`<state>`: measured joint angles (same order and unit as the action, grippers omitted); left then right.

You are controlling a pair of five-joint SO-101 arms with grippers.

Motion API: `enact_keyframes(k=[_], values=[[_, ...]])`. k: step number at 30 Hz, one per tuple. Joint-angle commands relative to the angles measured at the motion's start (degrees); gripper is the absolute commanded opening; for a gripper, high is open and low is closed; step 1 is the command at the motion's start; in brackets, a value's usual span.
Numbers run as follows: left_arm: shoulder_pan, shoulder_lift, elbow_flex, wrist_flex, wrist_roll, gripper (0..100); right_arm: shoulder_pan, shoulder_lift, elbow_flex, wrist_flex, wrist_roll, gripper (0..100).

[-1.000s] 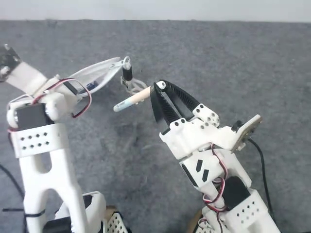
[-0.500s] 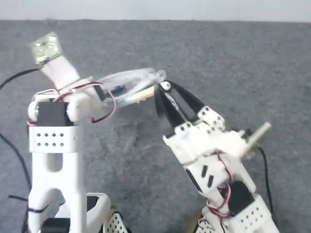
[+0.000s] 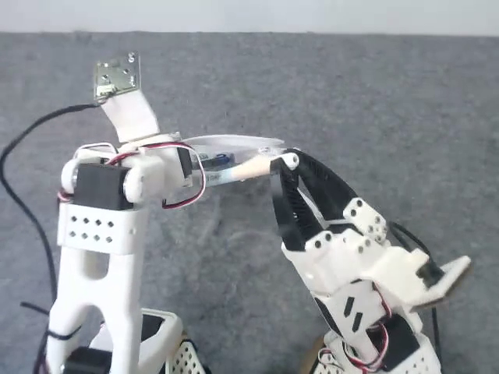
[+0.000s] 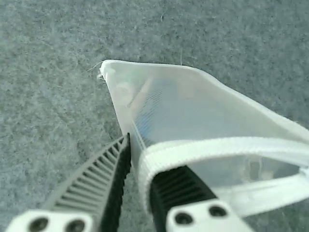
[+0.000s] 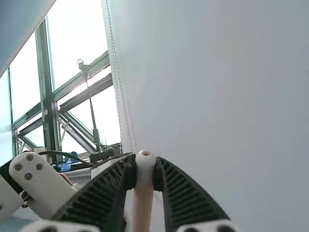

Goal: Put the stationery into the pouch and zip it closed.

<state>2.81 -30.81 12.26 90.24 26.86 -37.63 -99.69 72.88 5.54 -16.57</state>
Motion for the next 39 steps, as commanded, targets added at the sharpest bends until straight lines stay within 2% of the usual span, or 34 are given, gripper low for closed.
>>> enact_keyframes(k=[1, 10, 22, 25, 29, 35, 39], values=[[0.4, -1.0, -3.9, 0.4, -0.5, 1, 0.6, 0.2, 0.2, -2.1, 0.5, 0.6], [0.4, -0.9, -1.9, -1.1, -0.5, 1, 0.7, 1.6, 1.3, -11.2, 1.1, 0.6], [0.0, -0.9, -1.5, -1.1, -0.4, 1, 0.8, 18.1, -0.4, -24.8, 5.6, 0.6], [0.0, -0.9, -1.5, -1.0, -0.4, 1, 2.8, 19.0, -0.1, -24.7, 7.4, 0.6], [0.0, -0.9, -1.5, -1.0, -0.4, 1, 3.6, 19.0, -0.1, -24.0, 14.1, 0.6], [0.0, -0.9, -1.5, -1.0, -0.4, 1, 0.0, 19.6, -2.2, -10.9, 23.6, 0.6], [0.0, -0.9, -1.5, -1.0, -0.4, 1, -2.9, 19.7, -2.9, -7.5, 31.0, 0.6]])
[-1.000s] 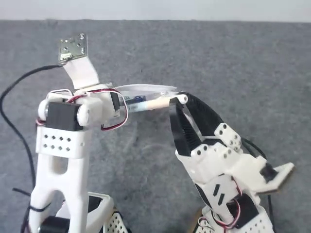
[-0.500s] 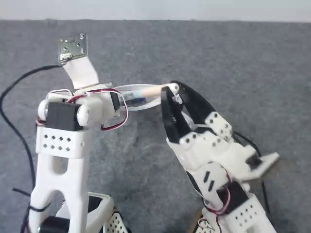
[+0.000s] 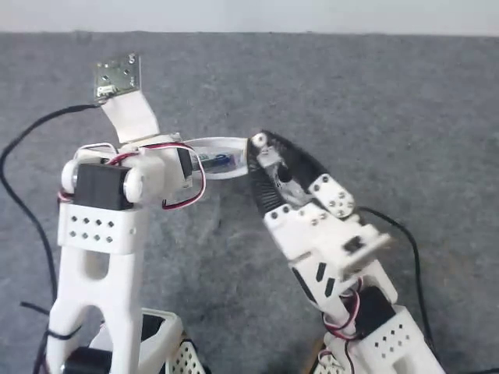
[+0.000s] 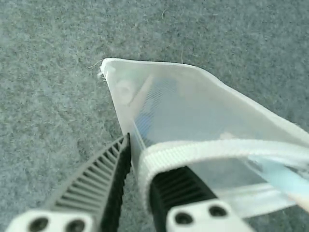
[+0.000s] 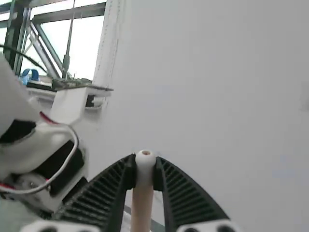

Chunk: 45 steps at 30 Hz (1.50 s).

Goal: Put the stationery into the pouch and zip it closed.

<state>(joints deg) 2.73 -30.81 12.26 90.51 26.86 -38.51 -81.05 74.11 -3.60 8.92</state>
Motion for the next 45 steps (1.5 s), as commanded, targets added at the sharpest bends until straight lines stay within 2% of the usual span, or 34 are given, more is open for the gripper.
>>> enact_keyframes(k=[1, 7, 10, 13, 16, 24, 28, 32, 34, 41, 45], values=[[0.1, -0.9, -1.5, -1.2, -0.4, 1, -2.6, 1.1, -4.0, 1.6, 7.0, 0.6], [0.1, -0.7, -1.5, -1.2, -0.4, 1, -3.3, 6.6, -4.3, 0.5, 8.8, 0.6], [0.1, -0.7, -1.5, -1.1, -0.4, 1, -3.8, 12.3, -3.7, -7.5, 7.9, 0.6], [0.0, -0.7, -1.4, -1.1, -0.4, 1, -3.6, 17.9, -3.2, -15.7, 3.3, 0.6], [0.0, -0.9, -0.6, -1.4, -0.4, 1, -2.9, 23.1, -2.8, -18.7, 1.2, 0.6], [0.0, -0.9, -0.3, -1.4, -0.4, 1, -1.1, 35.9, -3.1, -25.8, 1.6, 0.6], [0.0, -0.9, -0.3, -1.4, -0.4, 1, -1.3, 39.6, -4.0, -26.2, 6.8, 2.5], [0.0, -0.9, -0.3, -1.4, -0.4, 1, -1.5, 38.9, -3.0, -26.2, 7.6, 19.1], [0.0, -0.9, -0.3, -1.4, -0.4, 1, -1.5, 37.1, -2.5, -25.9, 7.6, 24.0], [0.0, -0.9, -0.2, -1.4, -0.5, 1, -1.5, 25.0, 1.8, -25.3, 5.8, 14.5], [0.0, -0.9, -0.2, -1.4, -0.5, 1, -1.5, 17.3, 2.1, -16.9, 5.6, 10.3]])
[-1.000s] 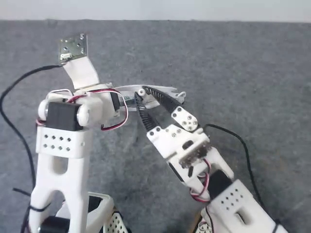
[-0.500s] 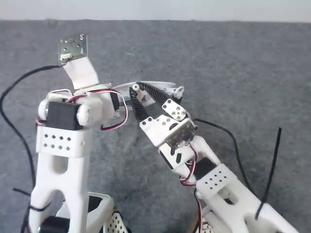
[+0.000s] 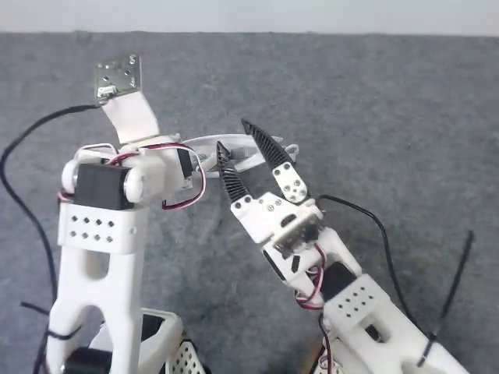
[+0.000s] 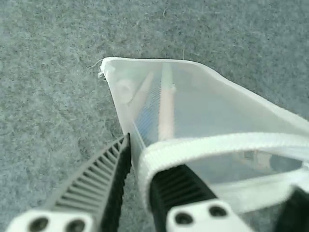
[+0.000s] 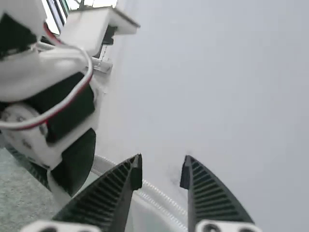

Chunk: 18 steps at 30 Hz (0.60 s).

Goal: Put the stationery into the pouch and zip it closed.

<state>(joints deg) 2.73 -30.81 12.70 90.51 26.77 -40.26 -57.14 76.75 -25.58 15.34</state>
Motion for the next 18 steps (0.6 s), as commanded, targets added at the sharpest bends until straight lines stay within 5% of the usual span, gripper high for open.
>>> enact_keyframes(k=[1, 18], values=[[0.0, -0.9, -0.7, -1.4, -0.4, 1, 0.2, -8.7, -0.5, 7.5, -0.8, 9.5], [-6.0, -0.8, -0.7, -2.6, -0.2, 1, 0.3, -30.3, -0.4, 43.3, -0.8, 8.5]])
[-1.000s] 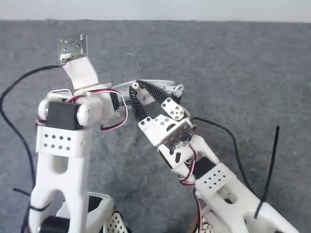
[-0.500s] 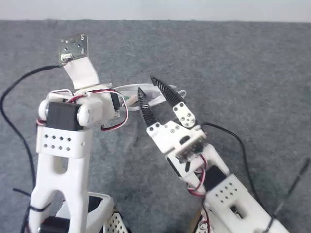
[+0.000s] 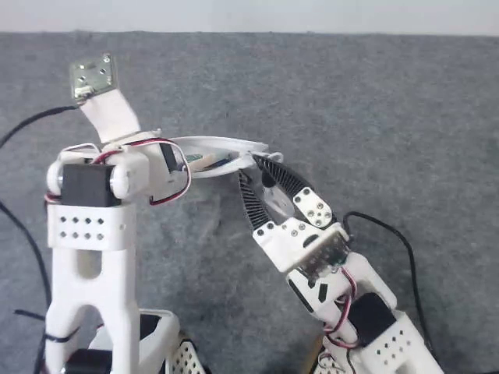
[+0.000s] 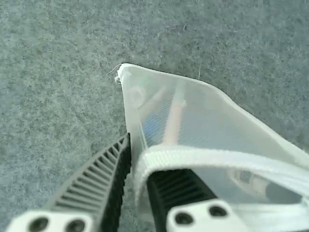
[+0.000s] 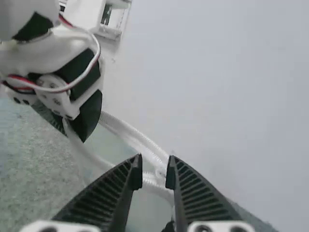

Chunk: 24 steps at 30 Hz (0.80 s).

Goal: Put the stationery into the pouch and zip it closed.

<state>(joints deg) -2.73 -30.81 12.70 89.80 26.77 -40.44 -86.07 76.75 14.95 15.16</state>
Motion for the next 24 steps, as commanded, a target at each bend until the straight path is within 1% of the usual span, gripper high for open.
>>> enact_keyframes(k=[1, 2, 4, 8, 10, 13, 16, 21, 24], values=[[-0.8, -0.8, -0.7, -1.9, -0.2, 1, 0.5, -1.4, -0.4, 3.5, -0.6, 8.6], [-1.5, -0.8, -0.7, -1.9, -0.2, 1, 0.5, -1.5, -0.4, 4.1, -0.9, 8.6], [-2.8, -0.8, -0.7, -2.2, -0.1, 1, 0.6, -1.8, -0.6, 5.9, -3.7, 9.6], [-3.9, -0.5, -0.6, -2.8, -0.1, 1, 0.4, -1.4, -0.7, 8.8, -8.0, 22.1], [-3.9, -0.5, -0.6, -2.8, -0.1, 1, 0.6, -1.4, -0.4, 9.9, -8.1, 25.1], [-3.9, -0.5, -0.6, -2.8, -0.1, 1, 0.5, -1.4, -0.3, 11.0, -8.2, 21.4], [-3.9, -0.5, -0.3, -2.8, -0.1, 1, 0.5, -1.3, 1.0, 10.1, -8.3, 18.4], [-3.9, -0.8, 1.1, -4.2, -0.1, 1, 0.8, -1.2, 5.5, 2.1, -7.8, 18.1], [-3.9, -0.9, 1.4, -4.5, -0.1, 1, 0.9, -1.2, 6.4, 0.6, -7.8, 18.1]])
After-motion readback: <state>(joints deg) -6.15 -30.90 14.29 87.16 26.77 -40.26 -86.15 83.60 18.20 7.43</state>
